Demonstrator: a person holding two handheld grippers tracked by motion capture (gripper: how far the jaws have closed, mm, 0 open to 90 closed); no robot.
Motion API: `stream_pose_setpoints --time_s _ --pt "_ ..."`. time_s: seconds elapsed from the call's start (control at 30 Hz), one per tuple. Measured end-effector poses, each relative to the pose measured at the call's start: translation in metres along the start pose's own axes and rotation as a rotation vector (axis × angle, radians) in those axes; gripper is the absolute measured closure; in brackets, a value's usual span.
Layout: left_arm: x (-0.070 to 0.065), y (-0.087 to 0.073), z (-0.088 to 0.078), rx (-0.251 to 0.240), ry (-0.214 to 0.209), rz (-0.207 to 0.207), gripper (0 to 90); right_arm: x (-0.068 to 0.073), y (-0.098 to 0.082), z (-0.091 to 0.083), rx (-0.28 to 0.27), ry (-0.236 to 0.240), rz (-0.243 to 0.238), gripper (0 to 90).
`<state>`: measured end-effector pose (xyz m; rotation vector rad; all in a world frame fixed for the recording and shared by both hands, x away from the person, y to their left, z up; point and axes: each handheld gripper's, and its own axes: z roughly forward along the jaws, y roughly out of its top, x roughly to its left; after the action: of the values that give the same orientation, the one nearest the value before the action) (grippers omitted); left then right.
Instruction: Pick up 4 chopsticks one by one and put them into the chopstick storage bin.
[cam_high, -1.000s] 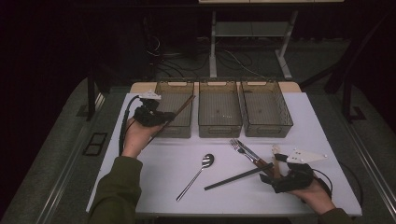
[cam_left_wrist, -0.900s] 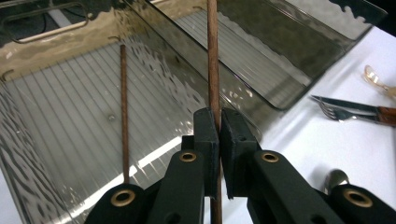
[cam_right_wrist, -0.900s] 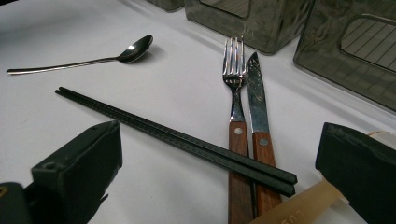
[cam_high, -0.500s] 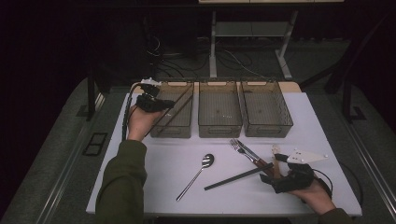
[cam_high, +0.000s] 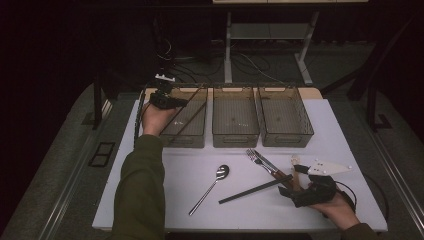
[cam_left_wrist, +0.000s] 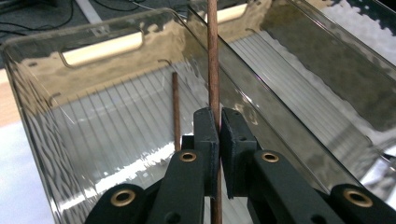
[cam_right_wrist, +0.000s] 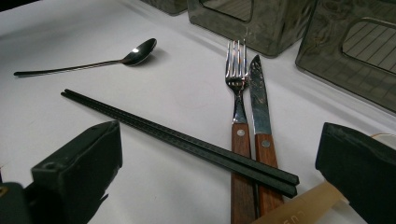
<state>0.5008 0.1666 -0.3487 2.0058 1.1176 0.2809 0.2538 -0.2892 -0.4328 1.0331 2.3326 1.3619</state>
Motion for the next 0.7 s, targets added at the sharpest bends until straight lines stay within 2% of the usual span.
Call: stream_pose_setpoints --time_s 0.1,0.2,0.27,0.43,0.53,0.63,0.7 --pt "0.002 0.003 0.003 -0.007 0.015 0.015 85.3 0.000 0.000 0.000 0.000 0.003 -0.001 0.8" --pt "0.004 0.003 0.006 -0.028 0.021 0.003 85.3 0.000 0.000 -0.001 -0.001 0.005 -0.001 0.8" --pt "0.006 0.002 0.008 -0.019 0.038 0.021 85.3 0.000 0.000 -0.001 -0.001 0.006 -0.002 0.8" --pt "0.010 -0.002 0.014 -0.003 0.079 0.022 84.2 0.000 0.000 -0.001 -0.003 0.009 0.001 0.8" --pt "0.010 -0.006 0.017 0.004 0.090 0.025 69.3 0.000 0.000 -0.001 -0.003 0.009 0.001 0.8" --pt "0.008 -0.009 0.019 0.003 0.095 0.024 60.4 0.000 0.000 -0.001 -0.001 0.009 0.002 0.8" --pt "0.006 -0.011 0.019 0.015 0.094 0.041 56.9 0.000 0.000 -0.001 -0.004 0.008 0.000 0.8"
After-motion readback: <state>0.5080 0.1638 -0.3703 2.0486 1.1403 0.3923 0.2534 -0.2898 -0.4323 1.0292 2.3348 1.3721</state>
